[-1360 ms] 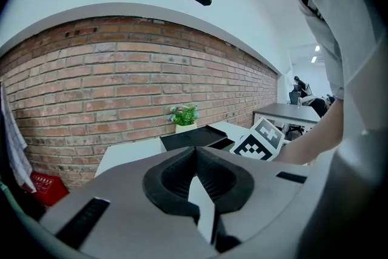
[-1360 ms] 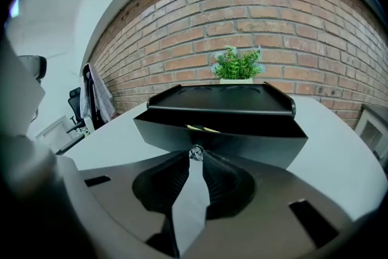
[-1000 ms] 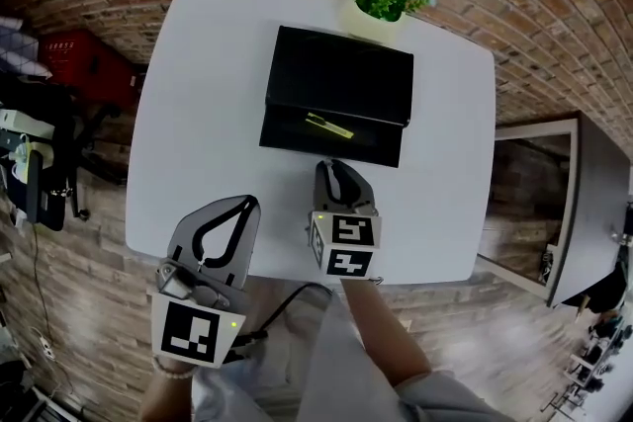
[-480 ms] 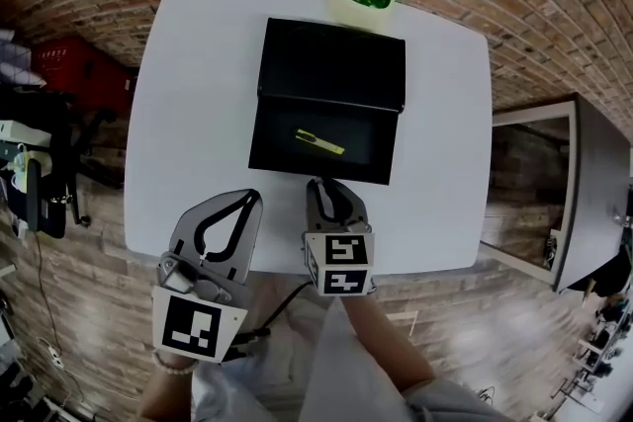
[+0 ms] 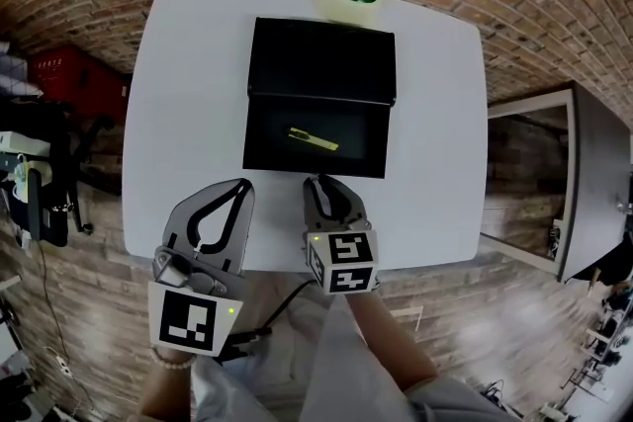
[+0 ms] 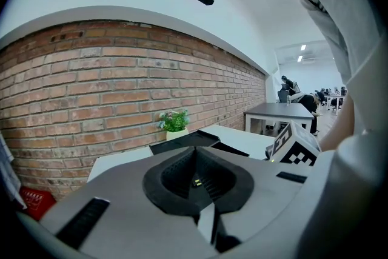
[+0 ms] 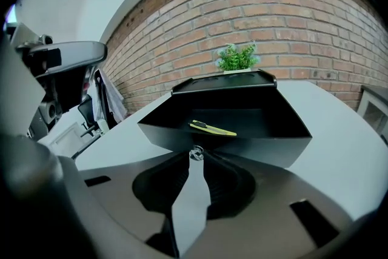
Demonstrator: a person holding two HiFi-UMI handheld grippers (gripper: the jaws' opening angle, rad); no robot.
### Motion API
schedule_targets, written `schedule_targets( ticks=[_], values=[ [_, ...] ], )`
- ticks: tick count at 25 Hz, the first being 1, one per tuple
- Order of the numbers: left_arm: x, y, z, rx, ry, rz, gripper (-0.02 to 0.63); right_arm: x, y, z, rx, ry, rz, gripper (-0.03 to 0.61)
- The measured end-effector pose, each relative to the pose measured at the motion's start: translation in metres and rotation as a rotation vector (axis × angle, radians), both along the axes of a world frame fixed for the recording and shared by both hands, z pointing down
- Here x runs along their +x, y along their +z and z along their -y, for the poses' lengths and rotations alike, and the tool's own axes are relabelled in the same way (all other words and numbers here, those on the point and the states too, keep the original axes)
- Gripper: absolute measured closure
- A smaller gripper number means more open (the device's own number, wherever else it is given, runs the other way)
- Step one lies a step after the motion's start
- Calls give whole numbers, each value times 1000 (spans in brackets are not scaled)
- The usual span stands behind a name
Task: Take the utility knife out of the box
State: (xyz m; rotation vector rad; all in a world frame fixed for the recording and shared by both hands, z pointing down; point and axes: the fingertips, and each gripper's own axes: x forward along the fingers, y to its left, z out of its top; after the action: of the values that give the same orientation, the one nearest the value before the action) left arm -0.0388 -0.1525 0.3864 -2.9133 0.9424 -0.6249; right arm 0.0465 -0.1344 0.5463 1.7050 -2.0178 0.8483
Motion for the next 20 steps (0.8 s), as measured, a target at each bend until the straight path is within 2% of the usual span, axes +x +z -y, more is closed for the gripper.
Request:
schedule_targets(
  ticks=[3,7,10,12,15,18,20],
  values=[
    [4,-5,8,12,-6,-8,595,4,-9,-6,23,3,14,488],
    [23,-15,17,96,70,47,595,16,-33,-17,88,9,-9,512],
    [40,-17,24,125,122,56,595,30,-56,-24,134,19,-44,523],
    [54,-12,27,113,171,63,595,40,-71,-28,166,29,-61,523],
    [76,6,25,33,291,99,595,57,-89,-33,198,60,-72,523],
    [90,32,24,-10,403,209,592,73,-103,-40,221,94,-71,523],
    [100,48,24,-13,469,286,559,82,-109,-46,231,114,-76,525]
  ],
)
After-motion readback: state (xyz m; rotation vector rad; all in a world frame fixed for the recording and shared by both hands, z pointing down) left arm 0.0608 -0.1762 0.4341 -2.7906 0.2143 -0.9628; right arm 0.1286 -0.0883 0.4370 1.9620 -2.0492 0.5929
